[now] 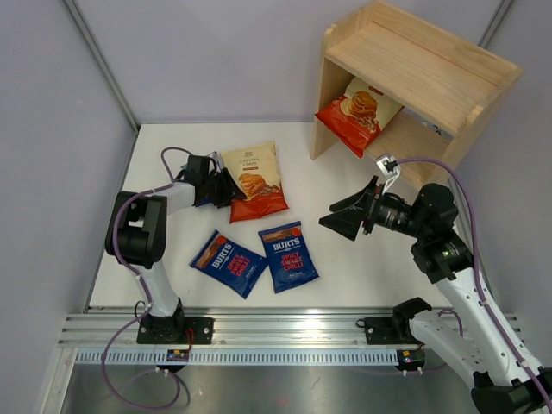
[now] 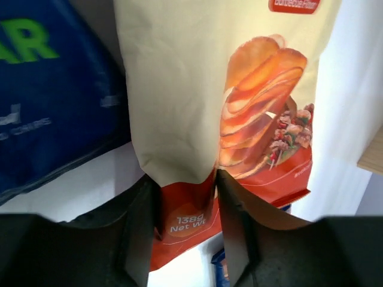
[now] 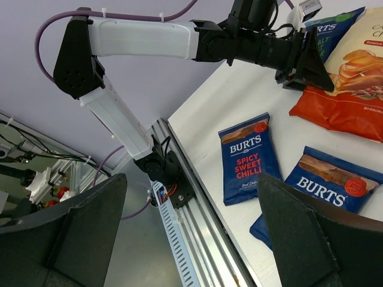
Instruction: Place and organize the chips bags onto the shelf
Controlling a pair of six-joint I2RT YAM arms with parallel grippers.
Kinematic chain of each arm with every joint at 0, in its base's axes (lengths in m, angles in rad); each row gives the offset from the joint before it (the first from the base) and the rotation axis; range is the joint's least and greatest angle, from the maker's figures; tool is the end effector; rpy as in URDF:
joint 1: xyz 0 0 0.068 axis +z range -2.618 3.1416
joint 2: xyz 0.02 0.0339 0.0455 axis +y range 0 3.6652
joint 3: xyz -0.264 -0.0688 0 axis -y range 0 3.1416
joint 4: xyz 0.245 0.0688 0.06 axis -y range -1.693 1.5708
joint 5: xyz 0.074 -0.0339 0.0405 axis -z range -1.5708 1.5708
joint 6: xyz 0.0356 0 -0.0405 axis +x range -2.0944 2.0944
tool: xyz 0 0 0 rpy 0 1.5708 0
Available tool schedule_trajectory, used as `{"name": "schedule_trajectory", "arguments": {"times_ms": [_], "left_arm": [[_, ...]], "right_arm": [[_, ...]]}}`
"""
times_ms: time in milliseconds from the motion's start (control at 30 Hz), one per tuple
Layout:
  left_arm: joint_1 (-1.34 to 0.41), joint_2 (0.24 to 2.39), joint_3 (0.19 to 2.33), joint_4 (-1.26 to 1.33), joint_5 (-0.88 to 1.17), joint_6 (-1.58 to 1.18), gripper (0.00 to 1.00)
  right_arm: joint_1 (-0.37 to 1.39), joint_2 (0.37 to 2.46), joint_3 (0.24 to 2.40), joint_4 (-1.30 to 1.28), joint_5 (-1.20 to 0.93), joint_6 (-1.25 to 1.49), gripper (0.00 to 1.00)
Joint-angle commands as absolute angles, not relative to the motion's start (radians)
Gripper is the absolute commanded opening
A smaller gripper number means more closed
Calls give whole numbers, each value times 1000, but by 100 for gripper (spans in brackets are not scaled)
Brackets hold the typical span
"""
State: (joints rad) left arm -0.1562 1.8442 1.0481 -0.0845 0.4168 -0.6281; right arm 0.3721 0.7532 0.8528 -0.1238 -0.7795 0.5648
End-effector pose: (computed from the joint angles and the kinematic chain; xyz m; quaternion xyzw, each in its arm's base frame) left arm 0.3666 -0.0723 0.1524 -0.1472 0.9115 -0.3064 0.2314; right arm 0.1442 0.0831 0.3757 -0.2005 0.6844 0.5343 0.4537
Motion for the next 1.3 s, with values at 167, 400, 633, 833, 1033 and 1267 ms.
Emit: {"name": "schedule_trajectory", "arguments": {"times_ms": [167,400,633,833,1033,1267], "left_arm": [[-201,1777,994,127,495,-666,9],[-204,1655,936,299,612,-744,0],[-206,1540,897,428,704,-810,0],[-227,1395,881,423,733,-836,0],[-291,1301,957,261,710,-810,0],[-464,1233,1009,78,618,-793,0]], "right_arm": [[374,752,819,-98,-726,574,96],[373,735,720,-89,-534,647,97],[374,758,571,118,-545,839,95],[432,827,419,397,-526,1038,92],[728,847,367,544,-175,927,89],[877,831,279,799,258,858,84]]}}
